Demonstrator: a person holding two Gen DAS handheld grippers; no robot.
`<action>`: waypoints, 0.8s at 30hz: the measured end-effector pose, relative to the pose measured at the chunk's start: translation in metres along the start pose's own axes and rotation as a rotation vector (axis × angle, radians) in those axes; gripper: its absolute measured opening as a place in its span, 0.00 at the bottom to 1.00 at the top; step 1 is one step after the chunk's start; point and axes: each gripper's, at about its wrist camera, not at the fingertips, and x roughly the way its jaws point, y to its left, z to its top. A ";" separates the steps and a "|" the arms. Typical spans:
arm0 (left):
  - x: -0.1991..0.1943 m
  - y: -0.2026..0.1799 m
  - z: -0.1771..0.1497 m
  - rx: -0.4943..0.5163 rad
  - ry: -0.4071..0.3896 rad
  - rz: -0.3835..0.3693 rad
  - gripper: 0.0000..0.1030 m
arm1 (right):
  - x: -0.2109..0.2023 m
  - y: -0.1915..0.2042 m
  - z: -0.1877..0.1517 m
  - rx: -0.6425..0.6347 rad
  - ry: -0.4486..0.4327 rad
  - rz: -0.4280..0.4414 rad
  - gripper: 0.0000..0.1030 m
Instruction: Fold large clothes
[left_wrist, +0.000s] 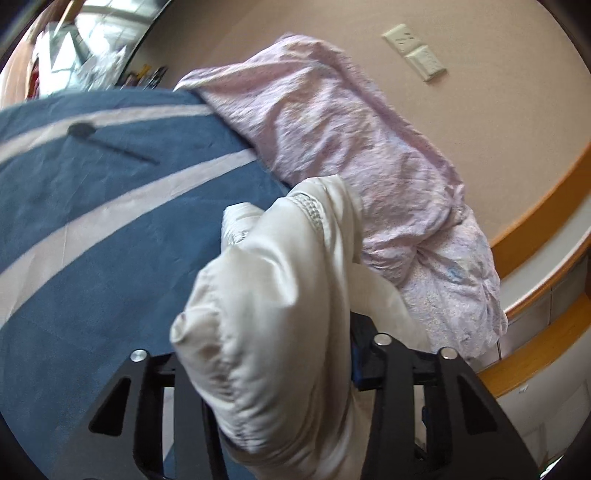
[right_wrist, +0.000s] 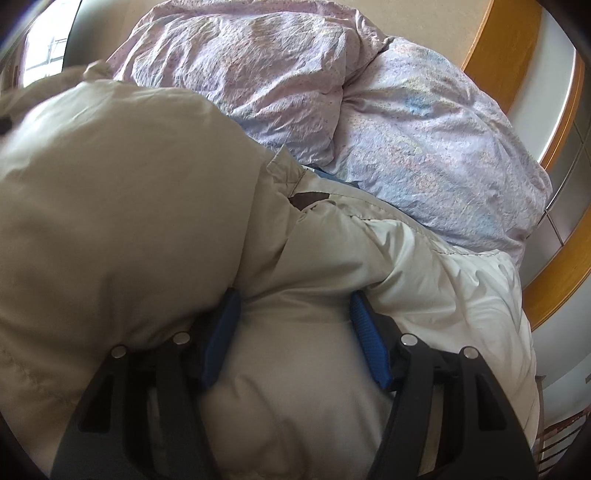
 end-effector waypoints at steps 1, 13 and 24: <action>-0.003 -0.006 0.001 0.023 -0.010 -0.010 0.37 | 0.000 0.001 0.000 -0.001 0.000 -0.001 0.61; -0.040 -0.126 -0.017 0.312 -0.124 -0.299 0.32 | 0.001 -0.021 -0.001 0.057 -0.020 0.099 0.62; -0.053 -0.195 -0.054 0.497 -0.131 -0.361 0.32 | -0.077 -0.135 -0.045 0.267 -0.160 0.018 0.72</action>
